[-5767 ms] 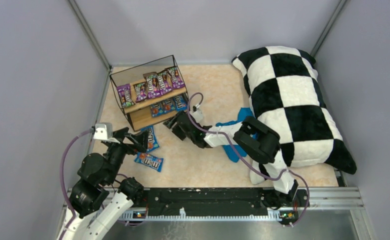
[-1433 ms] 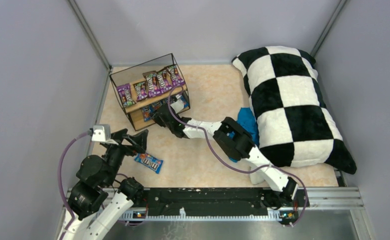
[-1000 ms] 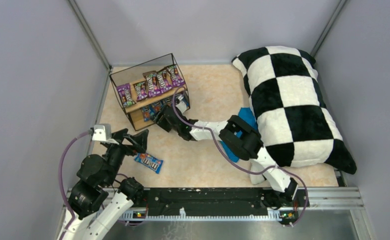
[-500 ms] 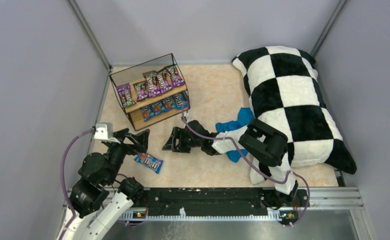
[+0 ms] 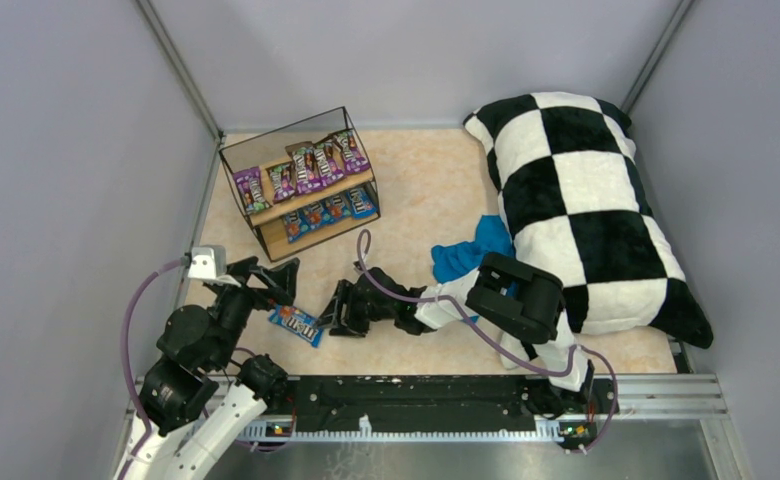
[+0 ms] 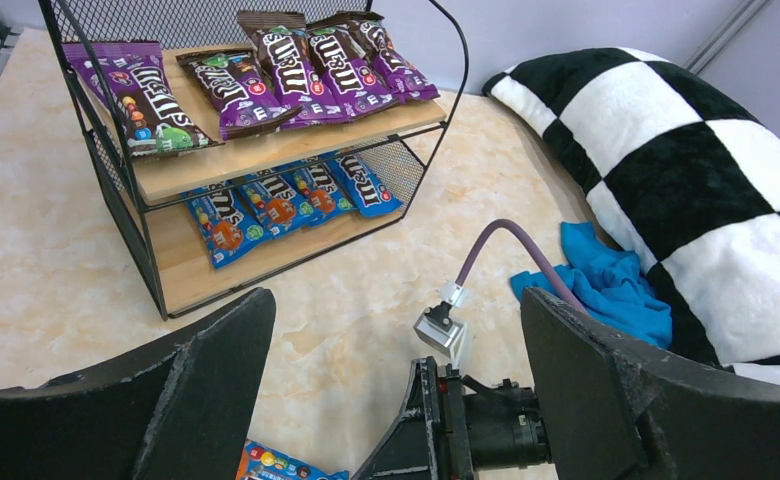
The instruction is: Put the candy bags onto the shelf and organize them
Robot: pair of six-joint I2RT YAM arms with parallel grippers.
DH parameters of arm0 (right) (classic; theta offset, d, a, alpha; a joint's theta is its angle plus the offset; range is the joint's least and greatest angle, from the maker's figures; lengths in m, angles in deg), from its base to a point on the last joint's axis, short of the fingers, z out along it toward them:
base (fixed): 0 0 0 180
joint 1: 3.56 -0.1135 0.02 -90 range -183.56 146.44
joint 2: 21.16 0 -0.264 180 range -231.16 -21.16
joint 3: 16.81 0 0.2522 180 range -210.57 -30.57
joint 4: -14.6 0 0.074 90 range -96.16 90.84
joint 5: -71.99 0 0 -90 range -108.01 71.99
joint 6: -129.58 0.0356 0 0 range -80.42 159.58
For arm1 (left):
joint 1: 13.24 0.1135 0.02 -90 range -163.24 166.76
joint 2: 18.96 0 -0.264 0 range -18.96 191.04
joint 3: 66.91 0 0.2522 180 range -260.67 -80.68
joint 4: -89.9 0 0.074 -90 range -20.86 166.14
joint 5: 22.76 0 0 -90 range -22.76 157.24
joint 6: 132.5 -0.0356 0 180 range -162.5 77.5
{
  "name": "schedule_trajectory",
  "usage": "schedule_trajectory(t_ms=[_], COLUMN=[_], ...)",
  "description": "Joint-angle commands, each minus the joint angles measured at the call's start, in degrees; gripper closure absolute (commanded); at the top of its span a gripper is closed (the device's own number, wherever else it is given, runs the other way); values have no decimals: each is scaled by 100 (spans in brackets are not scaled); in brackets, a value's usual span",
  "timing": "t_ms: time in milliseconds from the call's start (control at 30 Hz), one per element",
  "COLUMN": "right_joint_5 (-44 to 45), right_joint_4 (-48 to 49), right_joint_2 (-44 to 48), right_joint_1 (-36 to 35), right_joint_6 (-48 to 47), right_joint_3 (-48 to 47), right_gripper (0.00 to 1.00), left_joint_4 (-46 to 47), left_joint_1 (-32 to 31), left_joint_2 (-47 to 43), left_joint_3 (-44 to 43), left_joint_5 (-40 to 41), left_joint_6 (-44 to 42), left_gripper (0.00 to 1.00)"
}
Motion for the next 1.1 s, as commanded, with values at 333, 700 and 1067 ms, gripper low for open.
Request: schedule_trajectory(t_ms=[333,700,1067], right_joint_5=[991,678,571], right_joint_4=[-1352,-560,637], right_joint_2=[-364,-377,457], right_joint_1=[-52,-104,101], right_joint_6=[370,610,925], right_joint_3=[-562,-429,477], right_gripper=[51,89,100], left_joint_4=[162,157,166], left_joint_1=[-1,0,-1], left_joint_2=[99,83,122], left_joint_3=[-56,-55,-54], left_joint_5=[-3,19,-18], left_joint_6=[-44,-44,-44], left_gripper=[1,1,1])
